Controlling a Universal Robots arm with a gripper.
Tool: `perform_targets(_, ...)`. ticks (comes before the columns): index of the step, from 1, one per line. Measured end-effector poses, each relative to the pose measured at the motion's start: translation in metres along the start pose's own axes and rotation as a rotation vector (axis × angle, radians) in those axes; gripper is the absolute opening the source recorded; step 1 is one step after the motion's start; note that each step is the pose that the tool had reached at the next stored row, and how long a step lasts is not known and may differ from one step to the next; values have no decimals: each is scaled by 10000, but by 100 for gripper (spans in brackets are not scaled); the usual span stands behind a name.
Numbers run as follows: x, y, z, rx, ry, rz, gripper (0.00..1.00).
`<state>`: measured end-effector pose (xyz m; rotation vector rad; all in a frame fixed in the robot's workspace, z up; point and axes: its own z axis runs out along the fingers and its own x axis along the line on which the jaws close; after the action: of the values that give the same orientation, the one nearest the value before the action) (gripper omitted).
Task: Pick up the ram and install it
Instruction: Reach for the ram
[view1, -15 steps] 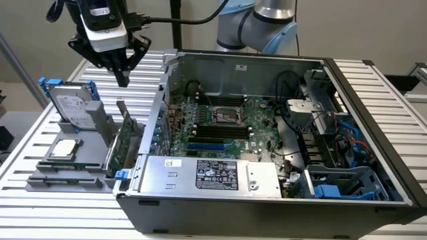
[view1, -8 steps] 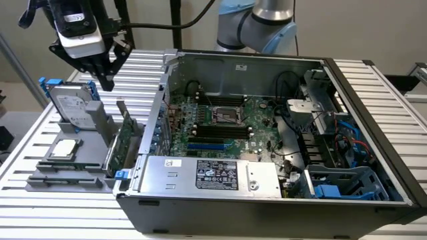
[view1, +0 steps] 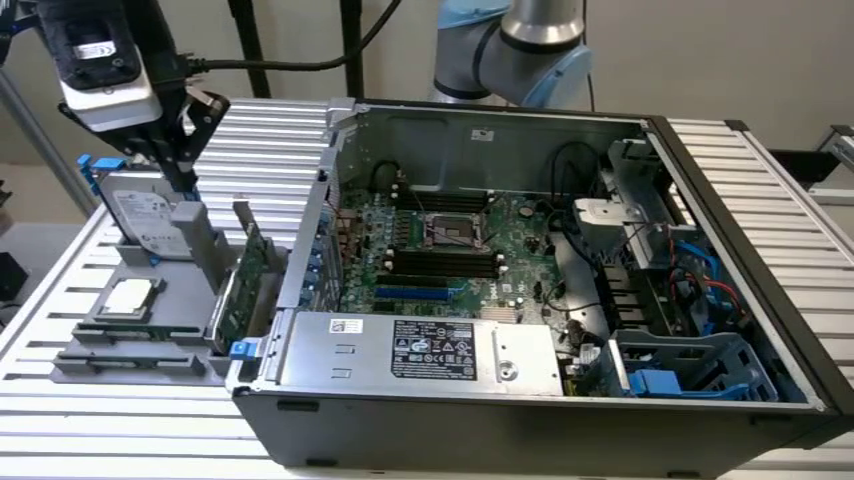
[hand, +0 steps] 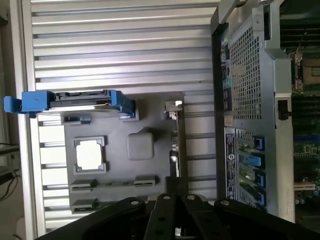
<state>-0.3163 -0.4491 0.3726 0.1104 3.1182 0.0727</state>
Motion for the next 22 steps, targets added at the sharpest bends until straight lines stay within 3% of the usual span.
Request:
perform_targets(12, 395, -148, 88, 25, 29, 1, 0)
perform_targets(22, 533, -274, 144, 80, 212, 8, 0)
